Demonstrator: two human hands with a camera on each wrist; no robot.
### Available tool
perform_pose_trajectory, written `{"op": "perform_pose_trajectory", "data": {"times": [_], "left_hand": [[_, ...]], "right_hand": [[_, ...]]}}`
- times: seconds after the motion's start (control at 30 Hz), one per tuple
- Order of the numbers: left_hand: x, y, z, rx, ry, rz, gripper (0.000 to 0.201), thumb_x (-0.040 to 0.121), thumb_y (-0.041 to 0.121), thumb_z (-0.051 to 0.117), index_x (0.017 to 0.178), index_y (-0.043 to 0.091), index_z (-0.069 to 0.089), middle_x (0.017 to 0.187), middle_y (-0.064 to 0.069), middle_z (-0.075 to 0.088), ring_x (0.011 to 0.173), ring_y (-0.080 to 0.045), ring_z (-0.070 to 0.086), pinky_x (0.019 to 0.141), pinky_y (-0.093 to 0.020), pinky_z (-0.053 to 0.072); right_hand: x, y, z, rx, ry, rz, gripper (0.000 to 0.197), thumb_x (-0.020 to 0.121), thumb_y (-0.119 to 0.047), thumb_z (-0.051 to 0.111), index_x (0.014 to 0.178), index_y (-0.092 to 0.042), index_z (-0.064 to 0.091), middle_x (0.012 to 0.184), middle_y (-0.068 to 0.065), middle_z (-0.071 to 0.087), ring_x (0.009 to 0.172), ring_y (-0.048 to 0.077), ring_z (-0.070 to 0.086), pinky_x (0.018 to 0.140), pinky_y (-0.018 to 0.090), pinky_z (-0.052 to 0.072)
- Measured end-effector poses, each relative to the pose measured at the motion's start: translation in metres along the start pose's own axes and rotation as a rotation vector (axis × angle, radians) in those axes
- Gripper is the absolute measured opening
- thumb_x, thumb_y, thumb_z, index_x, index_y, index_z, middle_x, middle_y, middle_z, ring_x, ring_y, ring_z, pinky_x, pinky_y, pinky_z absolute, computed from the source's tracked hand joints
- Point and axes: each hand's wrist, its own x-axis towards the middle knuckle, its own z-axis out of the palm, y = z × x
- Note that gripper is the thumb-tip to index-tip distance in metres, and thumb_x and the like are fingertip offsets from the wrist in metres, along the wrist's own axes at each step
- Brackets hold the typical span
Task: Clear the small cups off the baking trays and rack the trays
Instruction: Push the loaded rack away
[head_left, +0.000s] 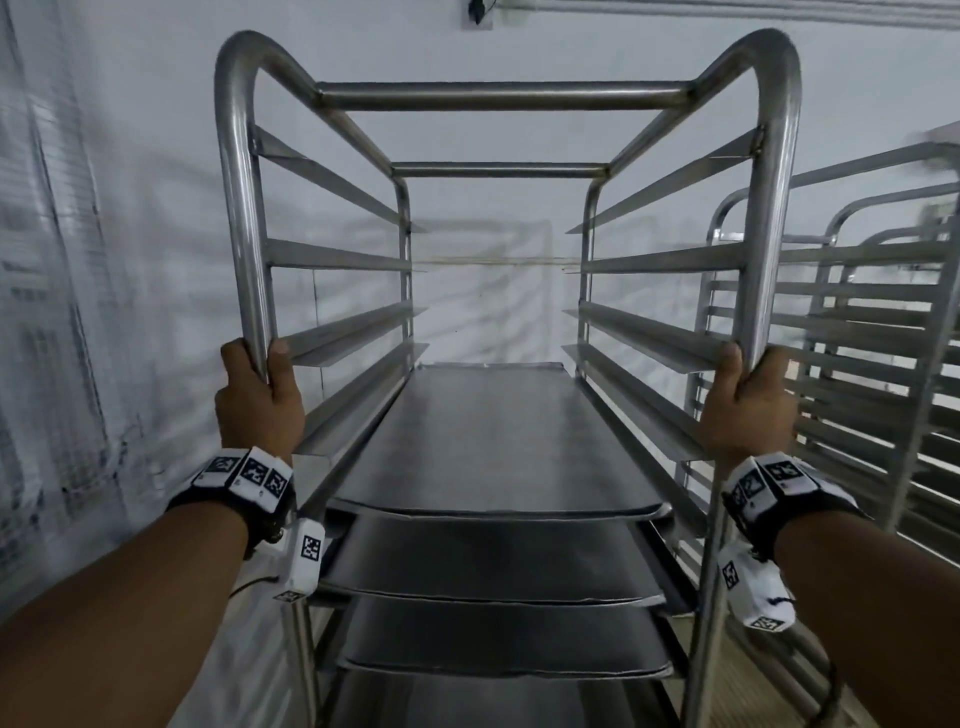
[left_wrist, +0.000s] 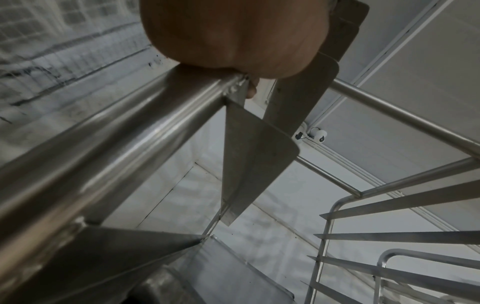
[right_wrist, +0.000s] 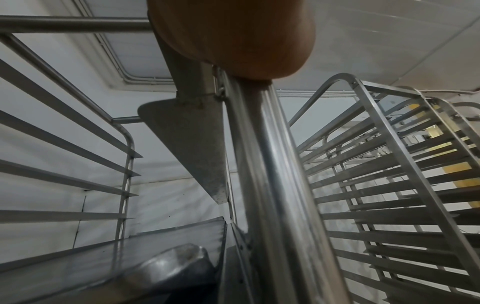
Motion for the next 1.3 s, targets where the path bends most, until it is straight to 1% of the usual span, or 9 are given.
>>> {"op": "perform_pose_trajectory", "data": {"times": [0.13,0.23,0.3,0.43,0.67,0.8,0.9,1.1,1.3], "left_hand": [[0.012,-0.011,0.028,0.007,-0.005,-0.010,0.046,0.103,0.055,0.036,0.116,0.011,0.041,0.079,-0.016,0.056,0.067,-0.037,0.054,0.061,-0.044,0.046],[0.021,-0.020,0.046,0.024,-0.014,-0.029,0.044,0.103,0.056,0.036,0.116,0.014,0.040,0.078,-0.014,0.056,0.069,-0.039,0.057,0.064,-0.048,0.051],[0.027,-0.024,0.060,0.016,-0.011,-0.029,0.045,0.103,0.053,0.036,0.118,0.011,0.041,0.078,-0.013,0.054,0.069,-0.037,0.053,0.064,-0.046,0.048],[0.035,-0.029,0.091,0.007,-0.011,-0.019,0.046,0.104,0.050,0.037,0.119,0.007,0.042,0.077,-0.014,0.053,0.068,-0.033,0.047,0.064,-0.041,0.039],[0.048,-0.048,0.133,0.010,-0.006,-0.016,0.050,0.101,0.060,0.034,0.117,0.013,0.040,0.074,-0.015,0.057,0.067,-0.041,0.057,0.062,-0.047,0.050],[0.049,-0.049,0.154,-0.002,-0.015,-0.026,0.049,0.103,0.057,0.034,0.119,0.011,0.041,0.068,-0.005,0.050,0.068,-0.039,0.054,0.065,-0.046,0.048],[0.053,-0.052,0.168,-0.004,-0.006,-0.016,0.048,0.104,0.055,0.034,0.119,0.009,0.041,0.067,-0.003,0.049,0.066,-0.036,0.051,0.064,-0.044,0.045],[0.060,-0.063,0.188,0.004,0.027,0.017,0.050,0.104,0.054,0.034,0.120,0.007,0.041,0.070,-0.011,0.052,0.062,-0.034,0.049,0.060,-0.040,0.039],[0.059,-0.065,0.204,-0.003,0.045,0.012,0.052,0.105,0.053,0.033,0.127,0.006,0.041,0.077,-0.014,0.054,0.067,-0.031,0.047,0.063,-0.040,0.037]], "right_hand": [[0.013,0.009,0.027,-0.007,0.000,-0.007,0.044,0.104,-0.045,0.038,0.110,-0.002,0.041,0.086,0.033,0.062,0.076,0.050,0.059,0.061,0.038,0.033],[0.021,0.015,0.050,-0.002,0.000,-0.016,0.043,0.104,-0.044,0.038,0.111,-0.001,0.042,0.079,0.029,0.059,0.075,0.049,0.058,0.061,0.037,0.031],[0.028,0.022,0.065,-0.007,0.005,-0.007,0.043,0.103,-0.046,0.037,0.111,-0.004,0.041,0.075,0.026,0.057,0.072,0.048,0.058,0.059,0.038,0.033],[0.045,0.040,0.093,-0.014,0.016,-0.030,0.045,0.103,-0.048,0.036,0.114,-0.005,0.040,0.079,0.030,0.061,0.072,0.048,0.058,0.059,0.038,0.034],[0.068,0.063,0.138,0.011,0.024,-0.069,0.047,0.103,-0.047,0.036,0.114,-0.001,0.042,0.078,0.029,0.061,0.070,0.048,0.058,0.059,0.039,0.036],[0.082,0.076,0.158,0.000,0.034,-0.055,0.047,0.103,-0.050,0.035,0.110,-0.004,0.039,0.079,0.031,0.061,0.071,0.049,0.058,0.060,0.044,0.042],[0.089,0.083,0.172,-0.001,0.026,-0.036,0.047,0.102,-0.051,0.034,0.110,-0.005,0.039,0.080,0.029,0.061,0.073,0.049,0.058,0.060,0.042,0.040],[0.101,0.093,0.199,0.023,0.031,-0.030,0.049,0.101,-0.057,0.033,0.103,-0.008,0.039,0.073,0.014,0.053,0.067,0.038,0.052,0.060,0.037,0.035],[0.111,0.103,0.213,0.019,0.025,-0.019,0.048,0.100,-0.057,0.032,0.102,-0.009,0.037,0.071,0.015,0.054,0.064,0.038,0.049,0.059,0.038,0.037]]}}
